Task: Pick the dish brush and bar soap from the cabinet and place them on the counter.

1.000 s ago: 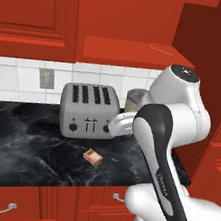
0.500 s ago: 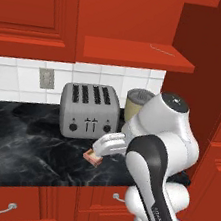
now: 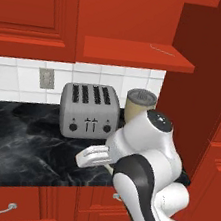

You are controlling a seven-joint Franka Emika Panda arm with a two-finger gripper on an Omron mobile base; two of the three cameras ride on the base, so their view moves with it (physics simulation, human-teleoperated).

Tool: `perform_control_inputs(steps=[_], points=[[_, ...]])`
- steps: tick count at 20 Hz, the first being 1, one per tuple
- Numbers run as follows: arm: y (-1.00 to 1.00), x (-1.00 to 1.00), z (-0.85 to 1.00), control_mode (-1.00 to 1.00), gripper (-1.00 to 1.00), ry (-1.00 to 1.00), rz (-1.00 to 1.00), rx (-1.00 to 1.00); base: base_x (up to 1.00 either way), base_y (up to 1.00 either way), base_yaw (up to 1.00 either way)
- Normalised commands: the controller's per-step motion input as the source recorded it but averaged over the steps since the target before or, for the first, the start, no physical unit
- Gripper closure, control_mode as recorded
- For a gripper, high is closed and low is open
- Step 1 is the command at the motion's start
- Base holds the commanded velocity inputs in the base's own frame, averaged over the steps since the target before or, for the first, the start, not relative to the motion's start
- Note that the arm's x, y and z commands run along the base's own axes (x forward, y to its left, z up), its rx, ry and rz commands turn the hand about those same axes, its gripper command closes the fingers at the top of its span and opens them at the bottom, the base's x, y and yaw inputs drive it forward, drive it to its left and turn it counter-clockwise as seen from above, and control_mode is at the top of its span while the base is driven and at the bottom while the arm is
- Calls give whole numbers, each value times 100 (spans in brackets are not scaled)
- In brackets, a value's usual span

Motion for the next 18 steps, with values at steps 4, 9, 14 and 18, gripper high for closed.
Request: perform_control_inputs(steps=[4,9,14,18], points=[[18,9,-6,-100,100,-1,-4,0,0,0,0],[11,23,-19,-100,100,-2,-7,-1,0,0,0],[9,26,-28,-100,100,-8,-3,-1,0,0,0],[5,30,-23,-100,100,-8,-1,0,0,0,0]])
